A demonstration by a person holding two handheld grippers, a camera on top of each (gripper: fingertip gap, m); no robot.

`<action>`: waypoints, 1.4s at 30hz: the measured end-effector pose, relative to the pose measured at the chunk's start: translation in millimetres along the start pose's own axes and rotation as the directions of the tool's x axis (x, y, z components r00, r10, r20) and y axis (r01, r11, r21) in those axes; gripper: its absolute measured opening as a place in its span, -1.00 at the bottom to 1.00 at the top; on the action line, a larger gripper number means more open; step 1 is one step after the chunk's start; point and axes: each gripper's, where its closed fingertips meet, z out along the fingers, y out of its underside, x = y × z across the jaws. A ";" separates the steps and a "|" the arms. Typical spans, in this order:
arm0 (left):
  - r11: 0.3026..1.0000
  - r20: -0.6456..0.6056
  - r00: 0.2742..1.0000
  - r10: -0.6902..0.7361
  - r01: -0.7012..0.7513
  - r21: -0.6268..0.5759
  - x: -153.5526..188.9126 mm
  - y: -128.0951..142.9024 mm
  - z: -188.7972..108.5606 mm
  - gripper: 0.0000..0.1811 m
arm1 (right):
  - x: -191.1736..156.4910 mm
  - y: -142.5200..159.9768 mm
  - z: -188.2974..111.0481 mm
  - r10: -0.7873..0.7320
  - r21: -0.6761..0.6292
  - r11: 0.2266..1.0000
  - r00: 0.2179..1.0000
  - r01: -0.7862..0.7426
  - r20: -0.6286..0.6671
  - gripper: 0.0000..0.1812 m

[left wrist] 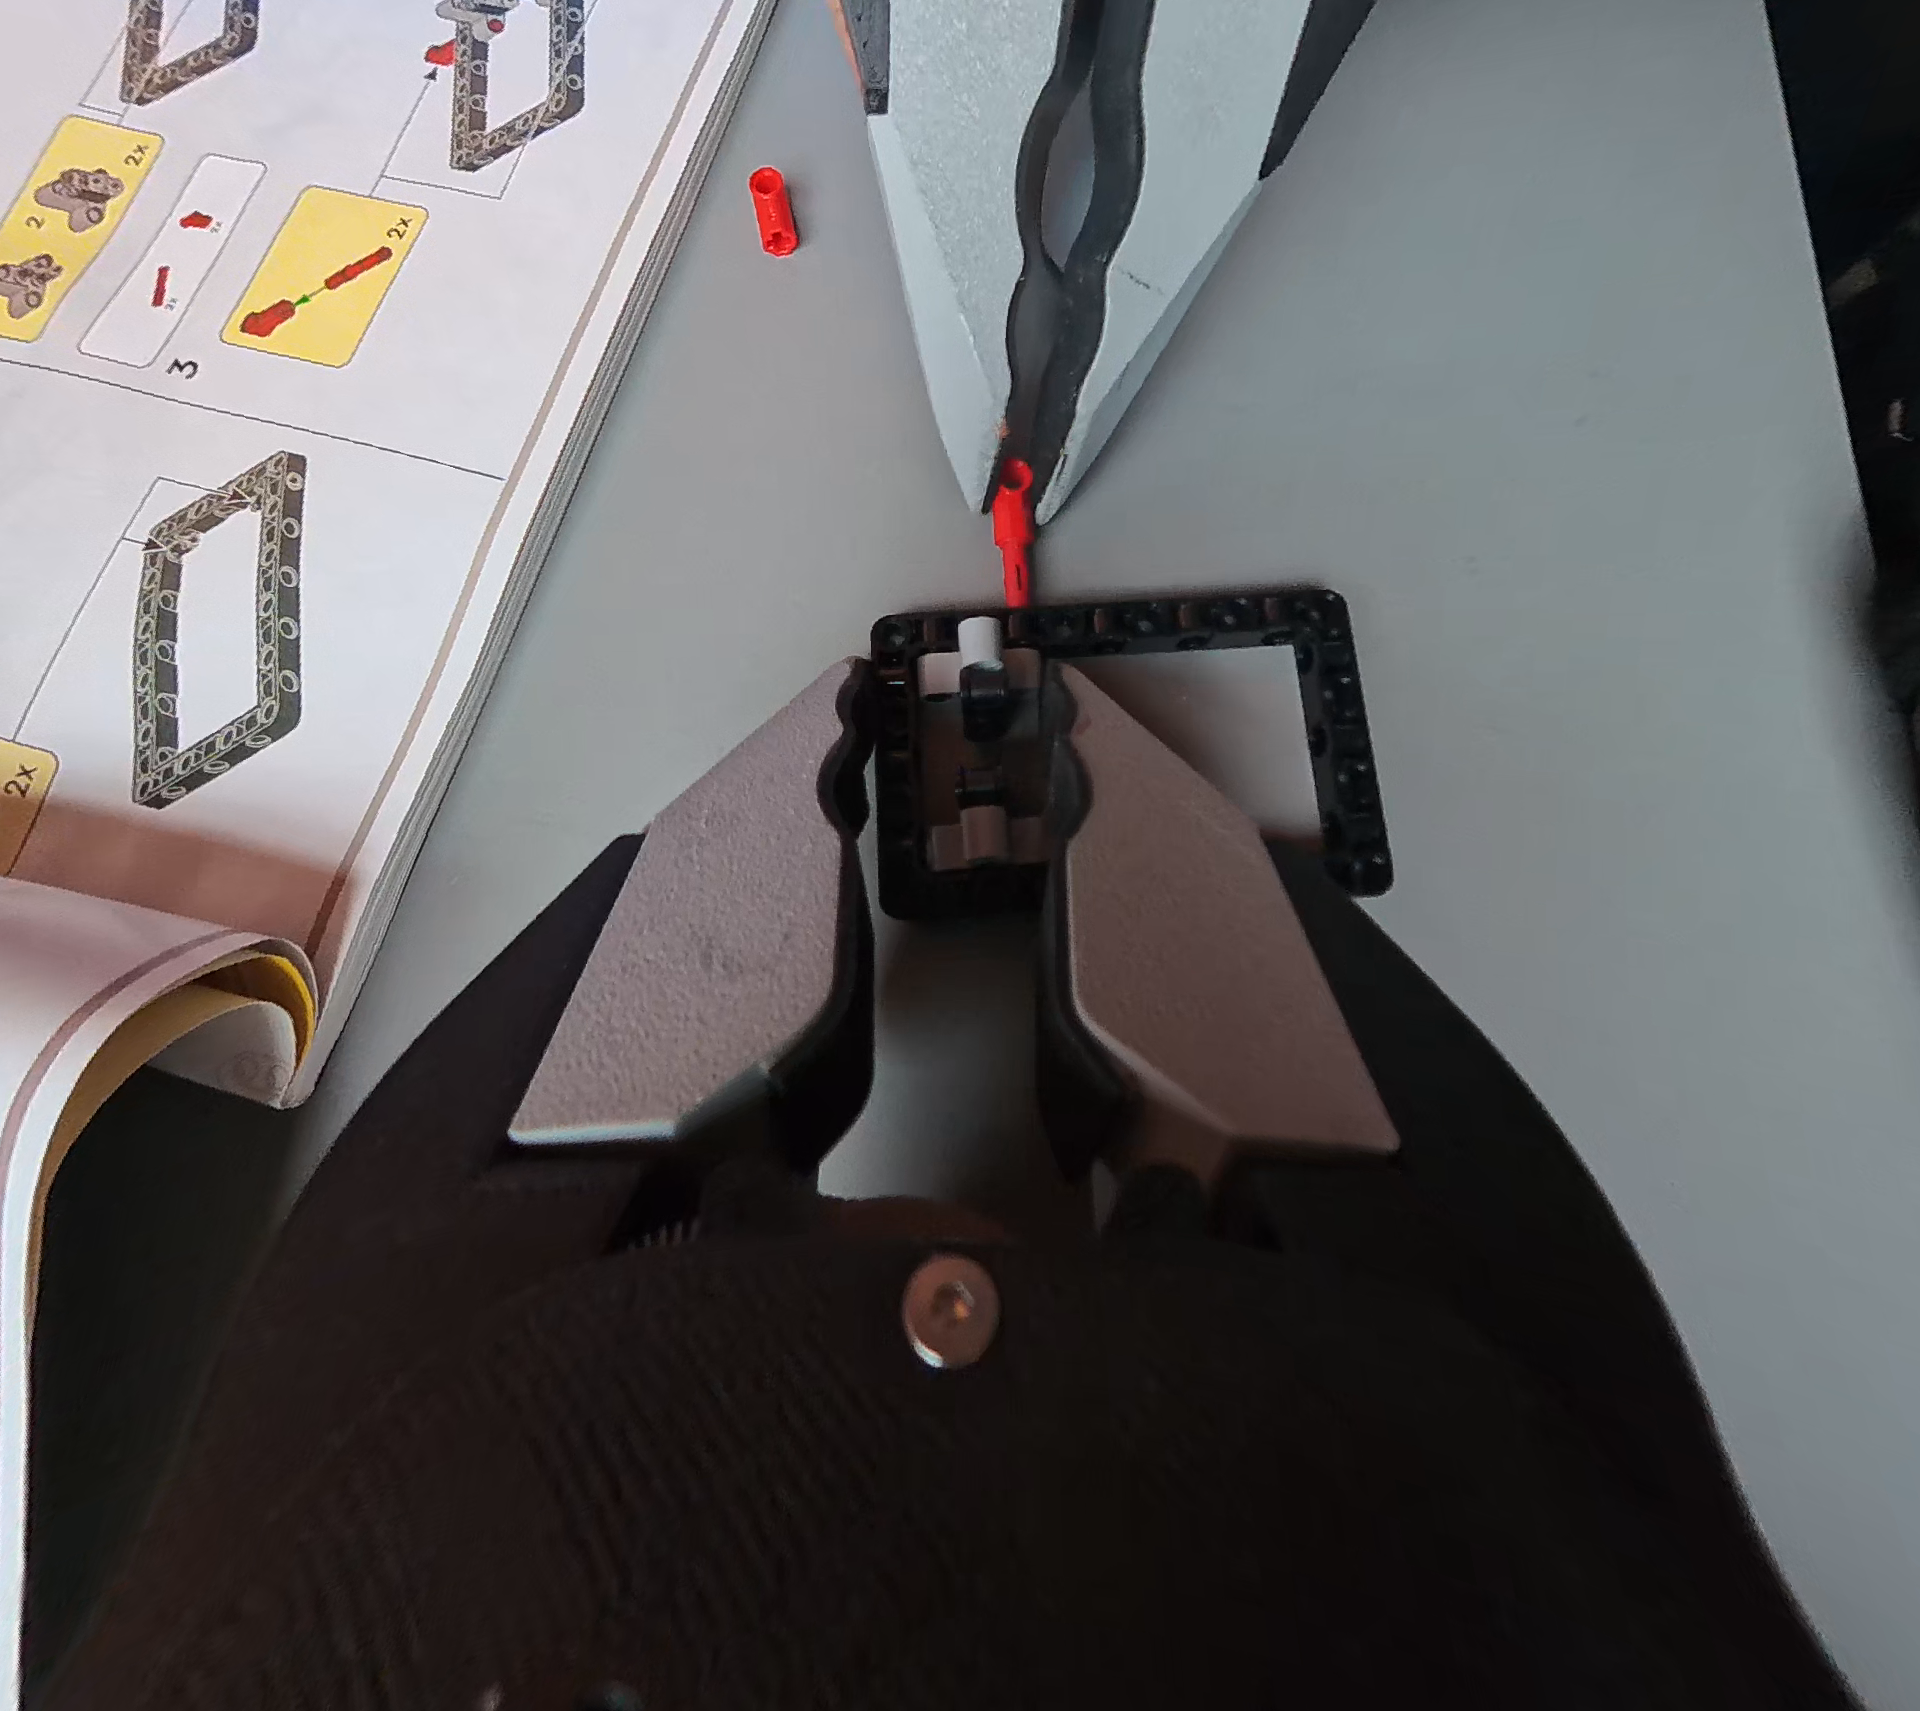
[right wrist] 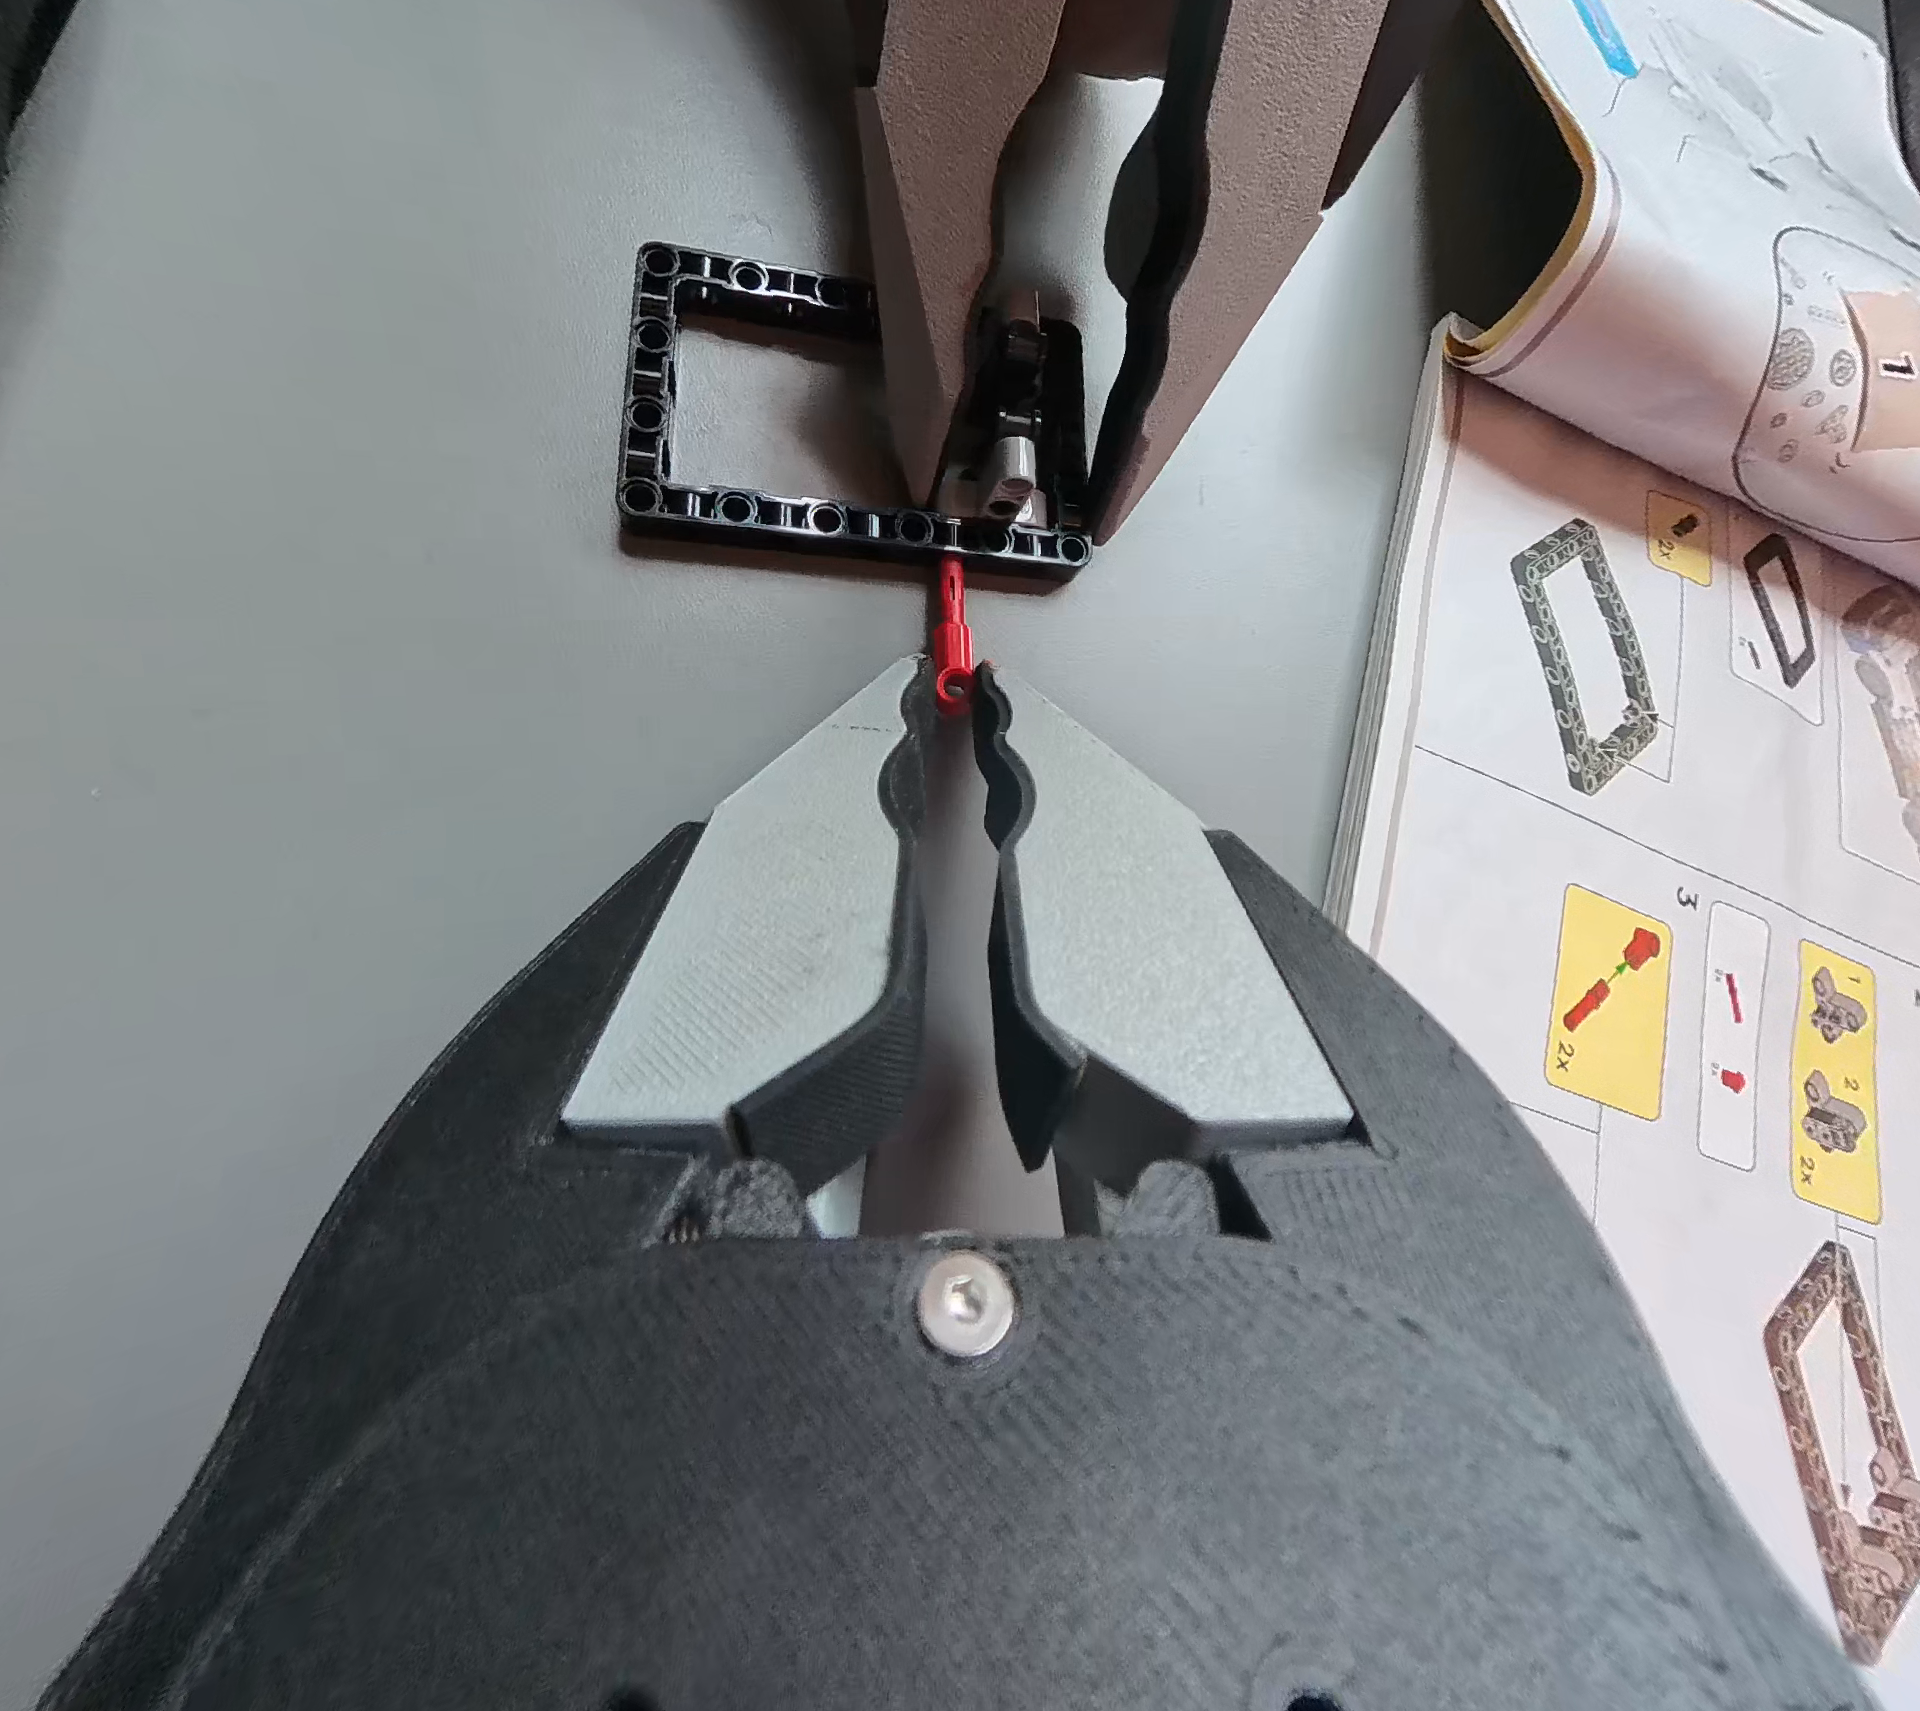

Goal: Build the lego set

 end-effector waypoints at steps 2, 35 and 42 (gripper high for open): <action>1.000 0.005 1.000 0.002 -0.002 -0.002 0.1 0.0 0.0 -0.66 | 0.1 -0.3 0.2 -0.007 -0.002 1.000 1.000 0.007 -0.013 -0.96; 0.991 -0.004 0.991 0.134 -0.134 0.031 22.7 -3.6 -0.7 -0.66 | -17.6 -10.6 4.6 0.015 -0.007 1.000 0.997 -0.014 0.075 -0.94; 0.997 -0.022 0.997 0.079 -0.079 0.019 20.4 -3.2 0.0 -0.63 | -3.2 16.6 -17.6 0.034 -0.099 0.995 0.999 -0.030 0.035 -0.95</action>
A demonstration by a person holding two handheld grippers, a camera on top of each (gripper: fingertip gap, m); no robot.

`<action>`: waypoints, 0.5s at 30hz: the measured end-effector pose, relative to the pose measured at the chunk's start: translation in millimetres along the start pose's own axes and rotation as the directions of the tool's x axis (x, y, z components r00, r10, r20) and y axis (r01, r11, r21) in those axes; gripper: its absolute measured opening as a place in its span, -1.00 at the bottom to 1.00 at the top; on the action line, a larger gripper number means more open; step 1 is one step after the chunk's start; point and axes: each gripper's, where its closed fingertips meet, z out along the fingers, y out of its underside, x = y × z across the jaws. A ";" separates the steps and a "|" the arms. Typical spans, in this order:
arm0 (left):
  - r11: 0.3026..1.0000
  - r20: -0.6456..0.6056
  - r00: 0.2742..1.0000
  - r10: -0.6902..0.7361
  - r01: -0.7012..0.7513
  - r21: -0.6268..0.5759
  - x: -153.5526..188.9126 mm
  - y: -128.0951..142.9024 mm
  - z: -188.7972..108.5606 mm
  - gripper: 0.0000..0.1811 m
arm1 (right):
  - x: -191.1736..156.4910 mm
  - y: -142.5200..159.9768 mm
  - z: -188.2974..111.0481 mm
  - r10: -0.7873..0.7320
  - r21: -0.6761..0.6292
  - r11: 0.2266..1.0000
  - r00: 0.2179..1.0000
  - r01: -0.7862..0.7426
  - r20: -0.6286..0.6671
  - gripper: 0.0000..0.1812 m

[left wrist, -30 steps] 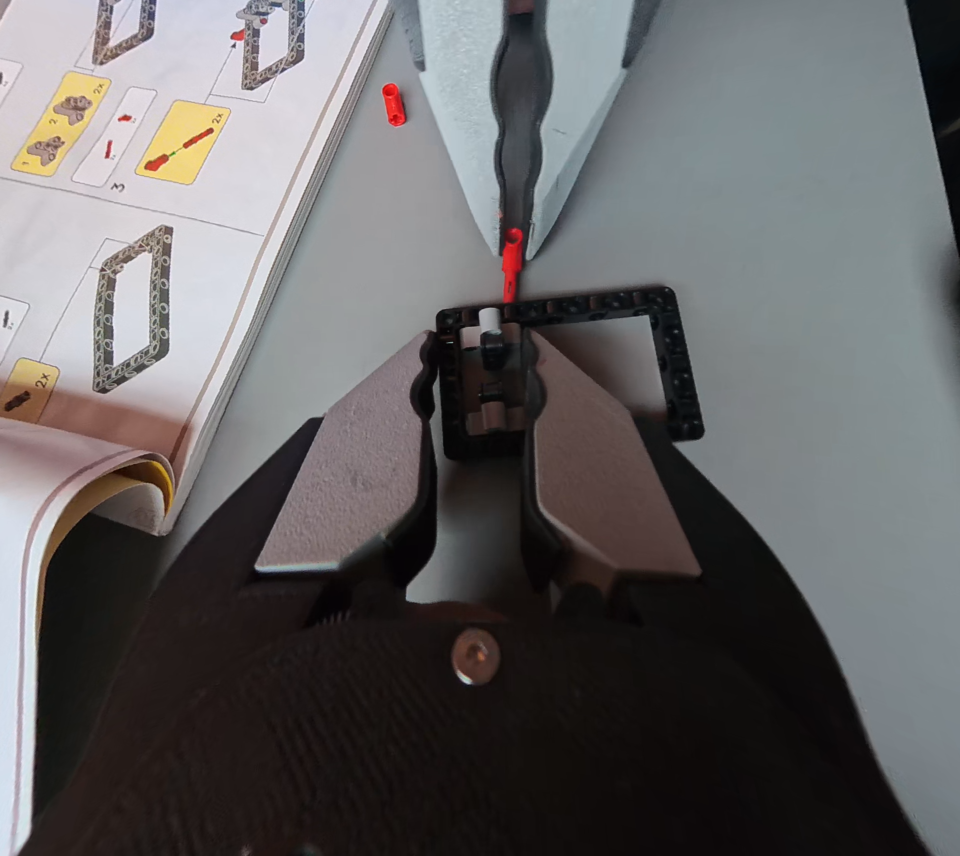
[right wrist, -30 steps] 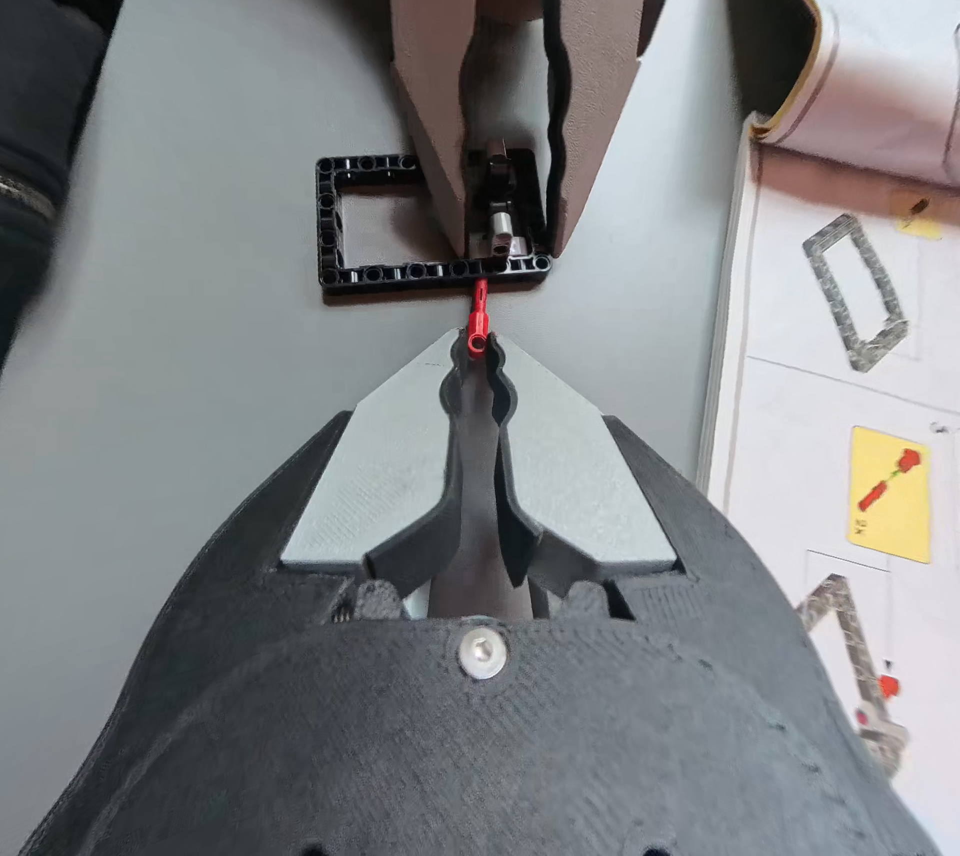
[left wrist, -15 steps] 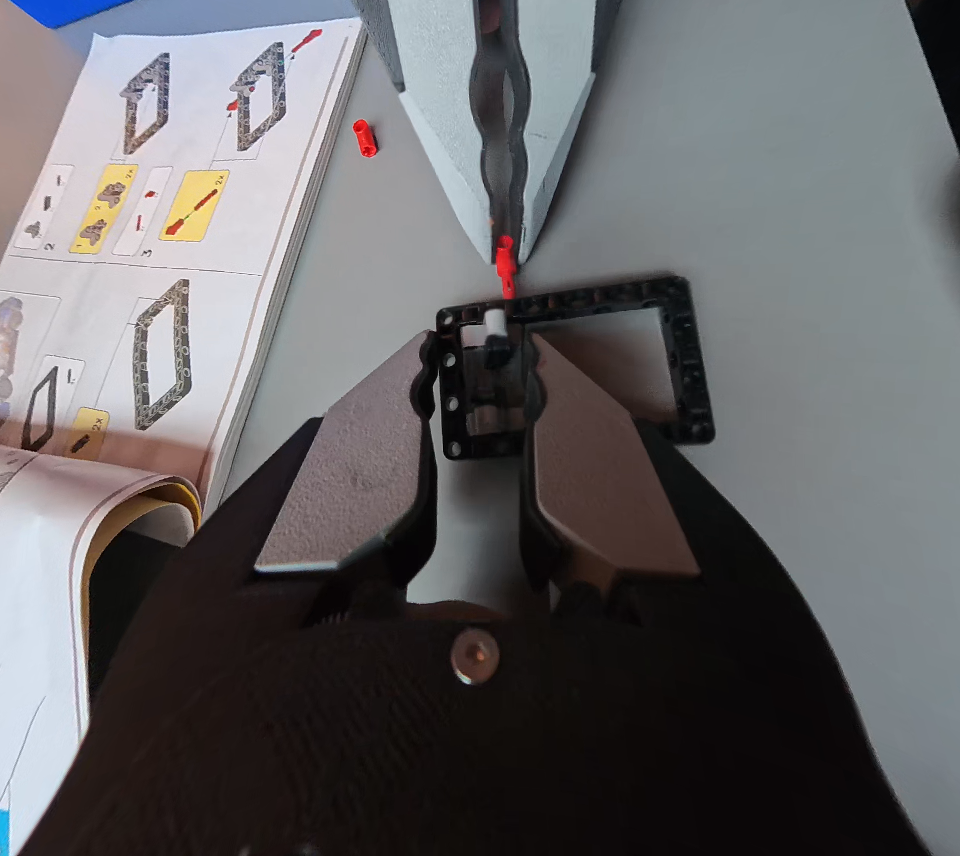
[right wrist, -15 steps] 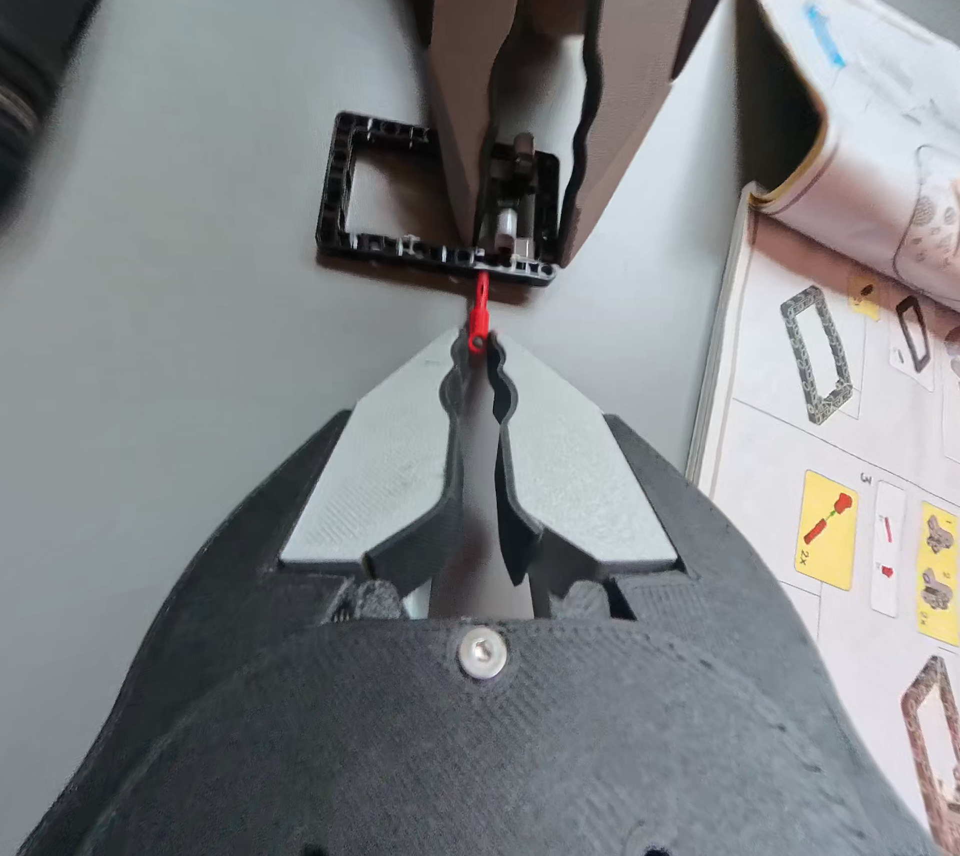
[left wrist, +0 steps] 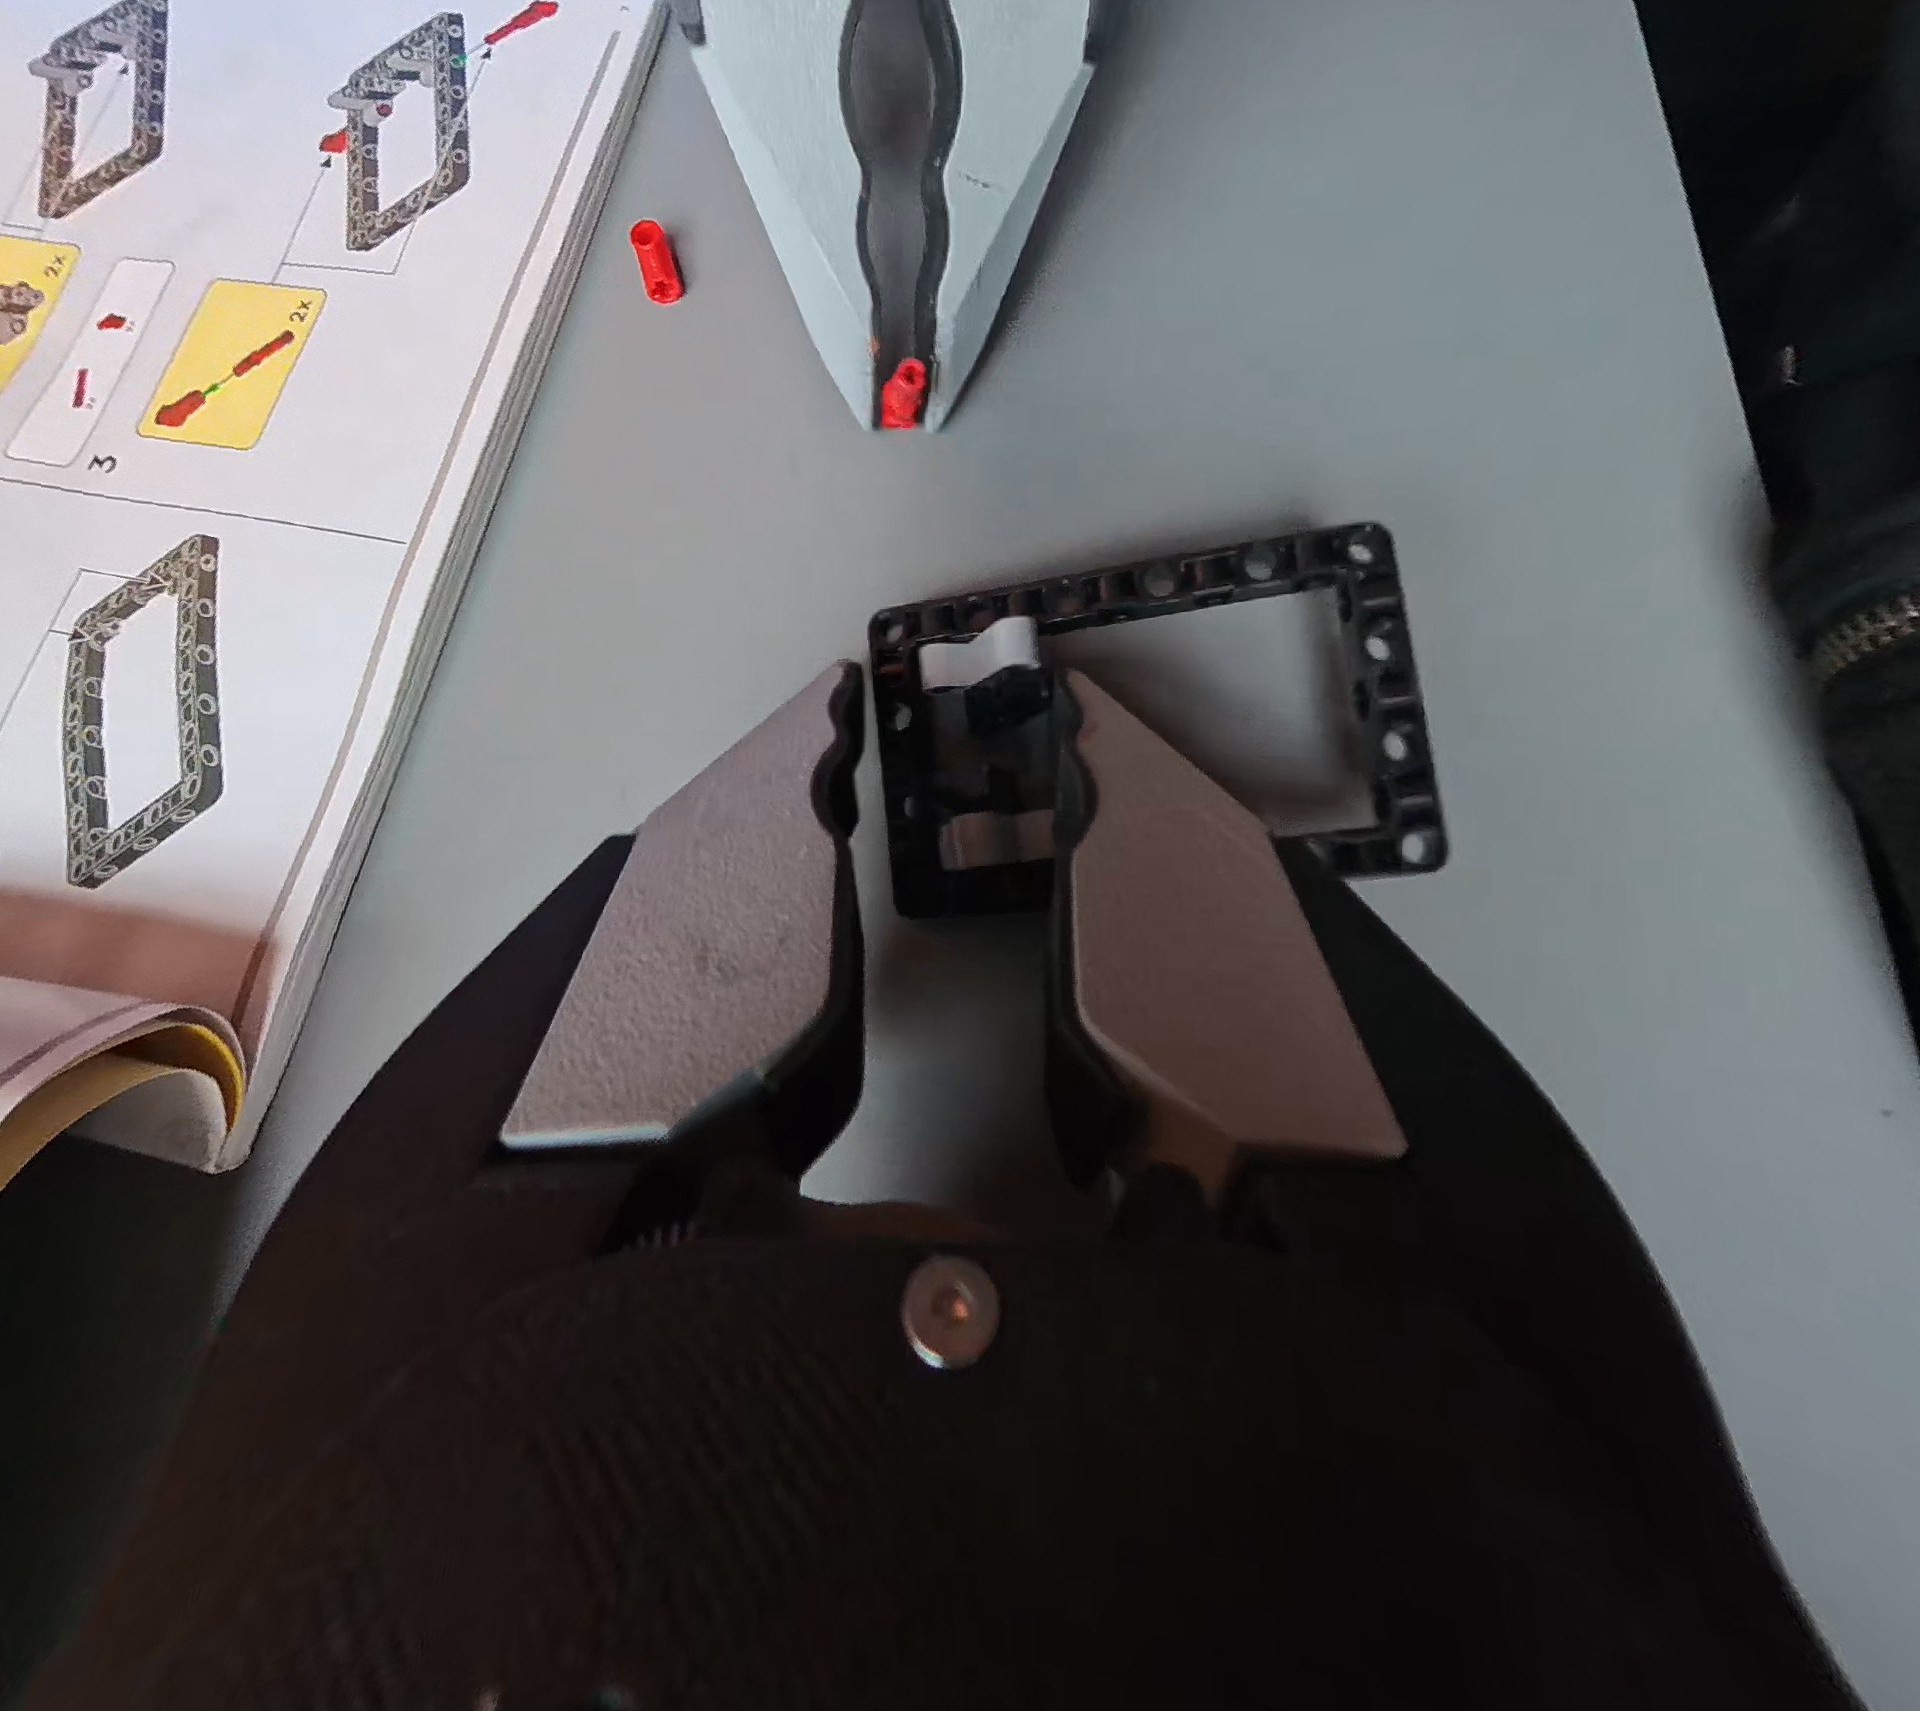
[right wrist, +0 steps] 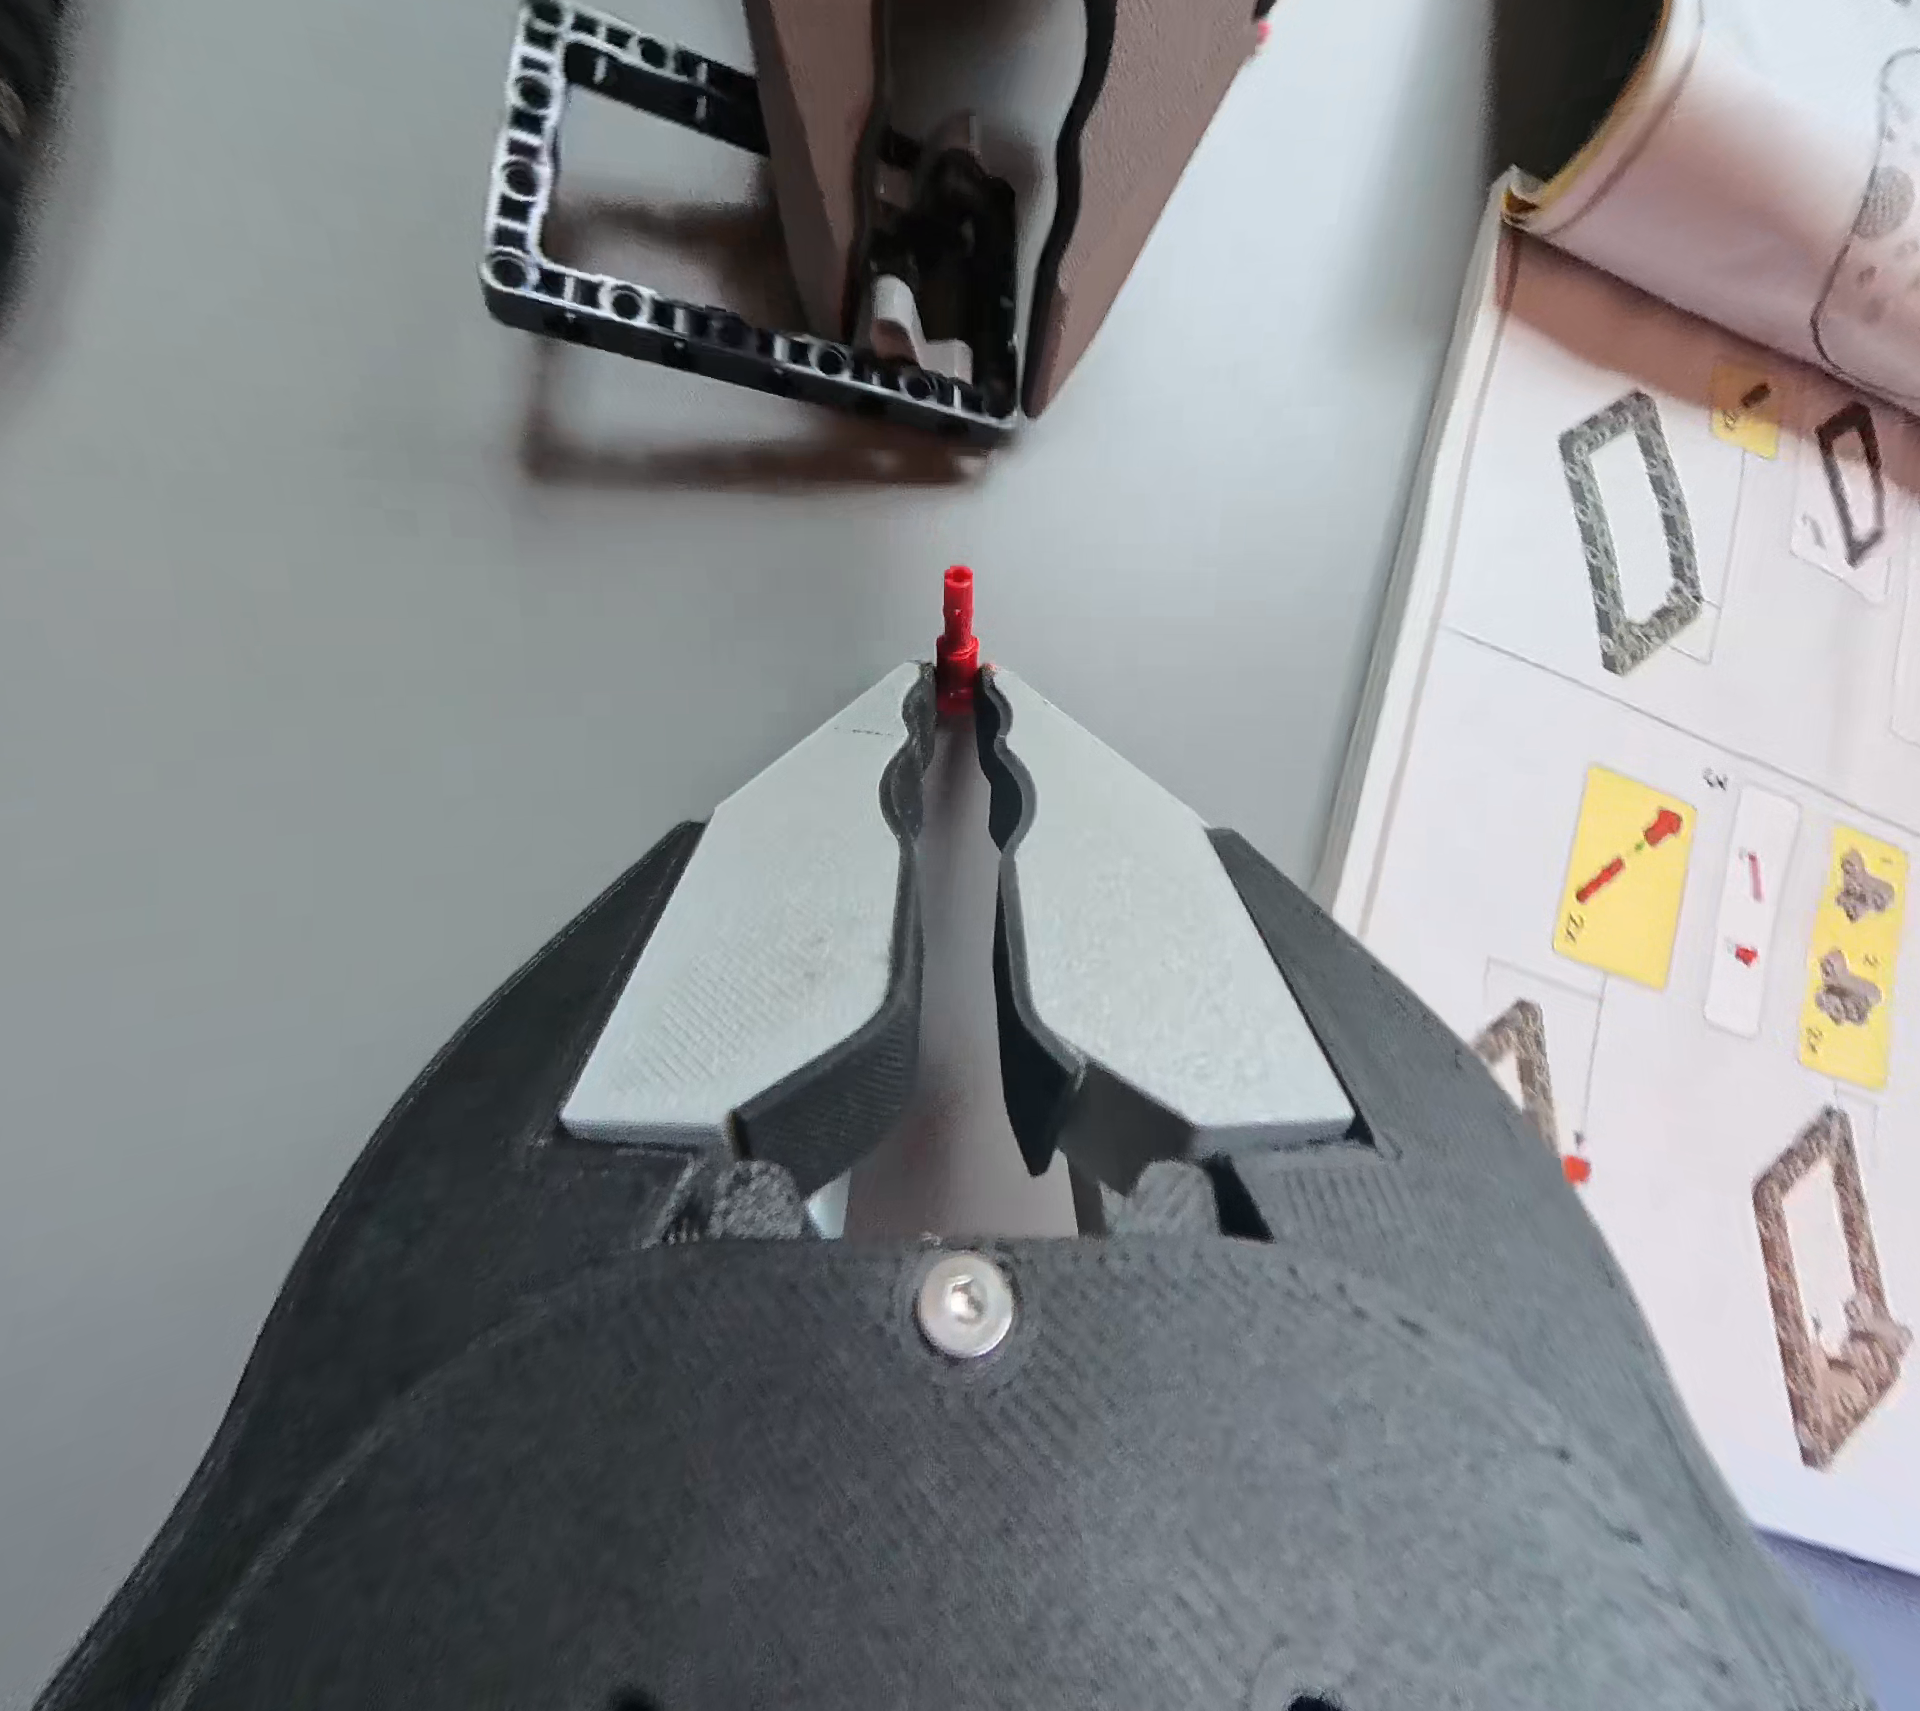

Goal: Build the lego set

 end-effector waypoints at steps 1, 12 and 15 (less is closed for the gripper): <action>1.000 0.005 1.000 -0.004 0.004 -0.002 -1.2 -0.1 0.0 -0.59 | 3.1 2.7 -1.6 -0.003 -0.008 1.000 1.000 0.002 -0.020 -0.95; 1.000 0.044 0.999 -0.016 0.017 -0.022 -10.1 -4.1 -17.9 -0.50 | 15.2 9.6 -22.5 0.022 -0.042 0.999 0.987 -0.029 -0.157 -0.73; 0.999 0.035 0.999 -0.011 0.012 -0.039 -7.2 -2.6 -18.2 -0.50 | 3.5 -18.1 -22.6 0.132 0.068 0.990 0.982 -0.123 -0.134 -0.69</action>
